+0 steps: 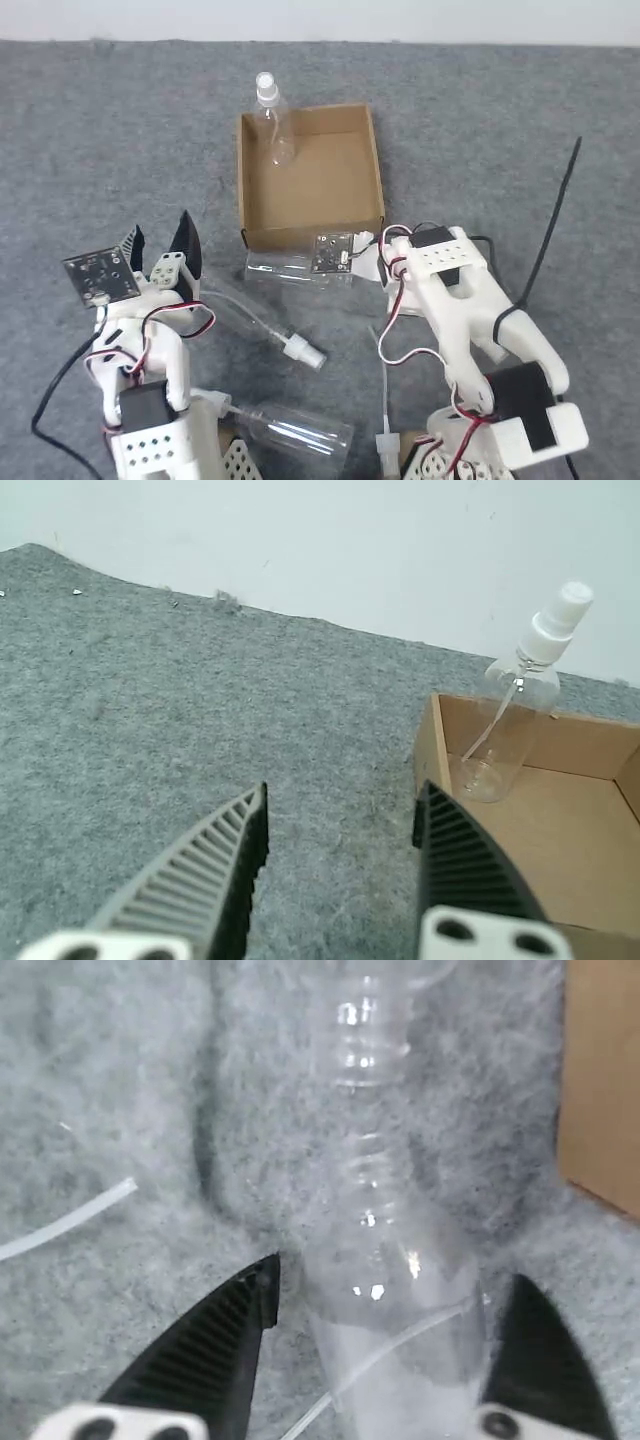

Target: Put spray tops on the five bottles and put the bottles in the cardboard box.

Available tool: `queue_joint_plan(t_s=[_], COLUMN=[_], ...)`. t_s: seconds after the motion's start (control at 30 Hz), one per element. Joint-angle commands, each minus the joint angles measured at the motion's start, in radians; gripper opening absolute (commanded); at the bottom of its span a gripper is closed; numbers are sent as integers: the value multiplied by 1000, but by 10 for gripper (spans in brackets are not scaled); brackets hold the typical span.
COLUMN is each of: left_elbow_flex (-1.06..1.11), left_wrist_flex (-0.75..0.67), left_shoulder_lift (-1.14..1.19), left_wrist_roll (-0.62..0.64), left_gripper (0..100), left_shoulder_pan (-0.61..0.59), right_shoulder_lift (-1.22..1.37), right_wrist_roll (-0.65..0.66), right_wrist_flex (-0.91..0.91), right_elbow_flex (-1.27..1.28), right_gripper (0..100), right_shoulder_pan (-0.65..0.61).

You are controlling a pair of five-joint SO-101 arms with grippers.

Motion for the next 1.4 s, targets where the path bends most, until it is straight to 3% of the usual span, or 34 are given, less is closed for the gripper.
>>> queue_joint_plan(t_s=[0.0, 0.53, 0.73, 0.97, 1.17, 1.37], left_elbow_flex=[-15, -15, -15, -15, -15, -15], left_wrist_flex=[-35, -35, -35, -34, -34, -34], left_shoulder_lift=[-15, -15, -15, -15, -15, -15], left_wrist_roll=[-8, -8, -8, -8, -8, -8], left_gripper=[223, 223, 223, 223, 223, 223], left_shoulder_pan=[-5, -3, -3, -3, -3, -3], right_shoulder_lift=[-21, -110, -110, -65, -88, -232], right_wrist_roll=[11, -60, -60, -60, -60, -68], right_wrist_flex=[-16, -8, -8, -16, -2, 104], right_elbow_flex=[-32, -25, -25, -12, -18, -20], right_gripper=[236, 232, 131, 181, 69, 66], right_shoulder_pan=[13, 5, -10, -30, -38, -36])
